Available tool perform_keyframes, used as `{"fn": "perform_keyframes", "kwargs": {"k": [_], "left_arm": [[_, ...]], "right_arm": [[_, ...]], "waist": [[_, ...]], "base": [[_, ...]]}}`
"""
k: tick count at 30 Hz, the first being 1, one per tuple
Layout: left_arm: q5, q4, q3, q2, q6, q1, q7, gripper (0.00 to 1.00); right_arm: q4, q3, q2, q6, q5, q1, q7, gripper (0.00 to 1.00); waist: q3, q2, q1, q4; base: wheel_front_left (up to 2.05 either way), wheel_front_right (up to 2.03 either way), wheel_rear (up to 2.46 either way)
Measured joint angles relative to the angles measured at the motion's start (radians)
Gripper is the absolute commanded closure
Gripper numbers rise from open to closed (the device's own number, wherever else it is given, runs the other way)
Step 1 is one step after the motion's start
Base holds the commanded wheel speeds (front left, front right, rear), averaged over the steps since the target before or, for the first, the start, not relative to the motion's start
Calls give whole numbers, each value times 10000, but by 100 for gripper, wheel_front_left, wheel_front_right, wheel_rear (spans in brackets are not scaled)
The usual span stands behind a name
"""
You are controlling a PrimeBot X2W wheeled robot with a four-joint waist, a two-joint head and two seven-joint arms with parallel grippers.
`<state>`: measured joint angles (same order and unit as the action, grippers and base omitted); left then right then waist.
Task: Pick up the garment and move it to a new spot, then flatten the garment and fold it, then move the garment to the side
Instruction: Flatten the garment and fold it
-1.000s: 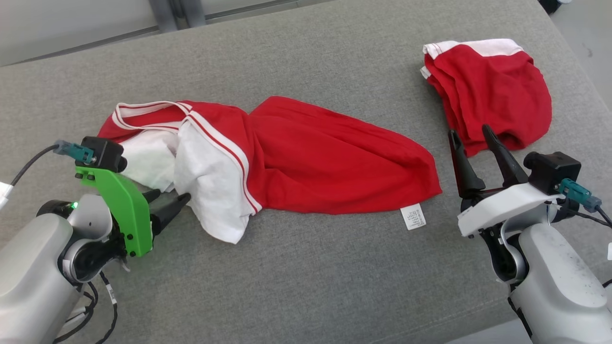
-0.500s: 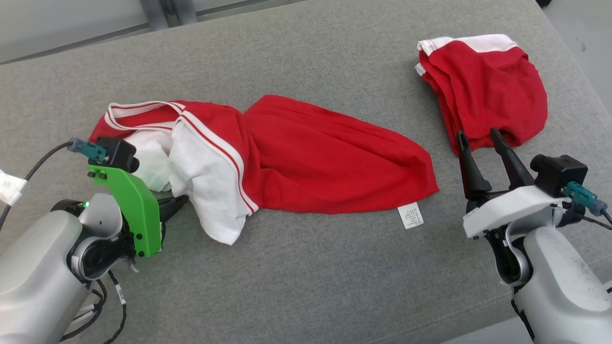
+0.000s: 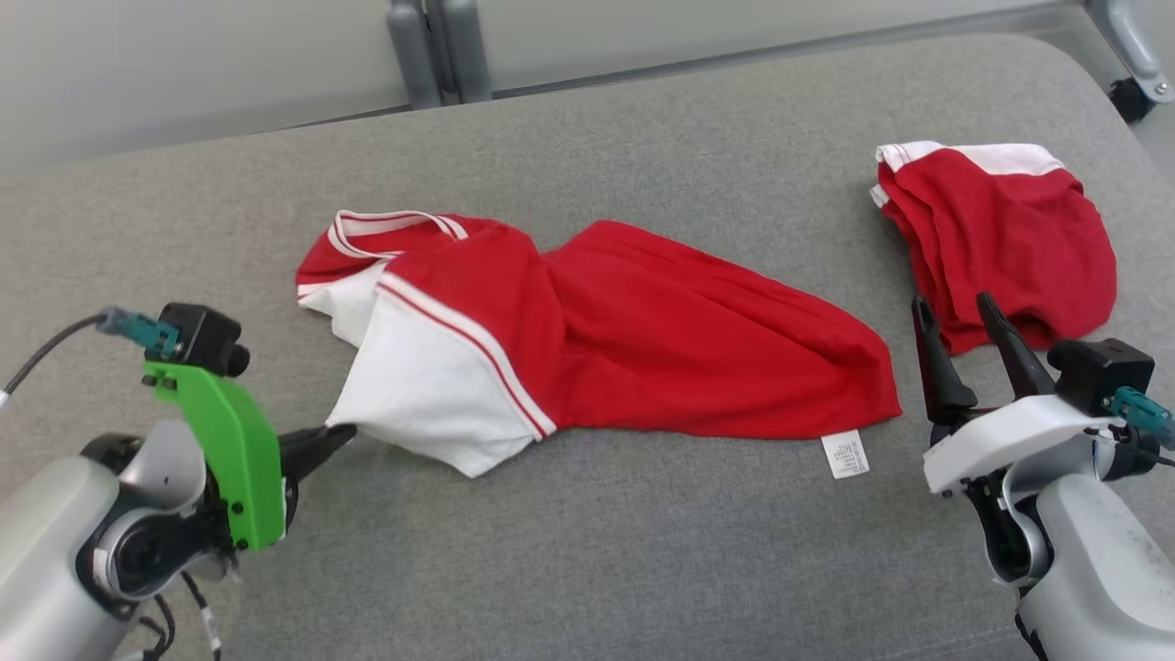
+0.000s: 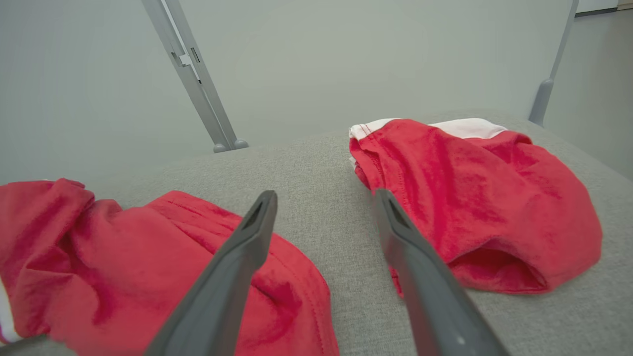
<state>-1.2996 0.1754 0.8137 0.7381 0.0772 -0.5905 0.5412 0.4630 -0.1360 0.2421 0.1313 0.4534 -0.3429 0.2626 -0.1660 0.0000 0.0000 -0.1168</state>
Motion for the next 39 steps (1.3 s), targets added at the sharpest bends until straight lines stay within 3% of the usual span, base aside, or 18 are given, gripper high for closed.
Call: {"fn": "perform_keyframes", "kwargs": {"k": [10, 20, 22, 23, 28, 32, 35, 39], "left_arm": [[-1712, -1168, -393, 1302, -1135, 2684, -163, 100], [-2357, -387, -433, 1321, -1346, 4149, -922, 100], [-2380, -153, -479, 1131, -1250, 4163, -1091, 38], [-2378, -42, -489, 1049, -1214, 4163, -1149, 0], [-1584, 134, -522, 1170, -1129, 4079, -1883, 0], [-564, -299, -945, 1599, -1394, 3932, -3373, 0], [221, -823, -1212, 1843, -1927, 3966, -4617, 0], [1373, -1664, -1603, 1946, -2974, 4069, -6351, 0]], "right_arm": [[63, 69, 136, 0, -2, 580, -148, 0], [-130, 142, 148, 0, -2, 917, -357, 0], [-150, 163, 140, 0, -19, 941, -414, 0], [-165, 163, 134, 0, -46, 941, -422, 0], [-322, 123, 107, 0, -123, 956, -495, 0], [-585, 105, 163, 0, -322, 1019, -393, 0], [-826, 75, 184, -2, -347, 1158, -257, 0], [-1266, 38, 253, 0, -401, 1308, -127, 0]], "waist": [[951, 0, 0, 899], [1345, 0, 0, 1310], [1367, 0, 0, 1323], [1386, 0, -1, 1325], [1474, 0, 0, 1328], [1561, 0, 0, 1290], [1650, 0, 0, 1261], [1732, 0, 0, 1247]], "base": [[0, 0, 0], [0, 0, 0], [0, 0, 0], [0, 0, 0], [0, 0, 0], [0, 0, 0], [0, 0, 0], [0, 0, 0]]}}
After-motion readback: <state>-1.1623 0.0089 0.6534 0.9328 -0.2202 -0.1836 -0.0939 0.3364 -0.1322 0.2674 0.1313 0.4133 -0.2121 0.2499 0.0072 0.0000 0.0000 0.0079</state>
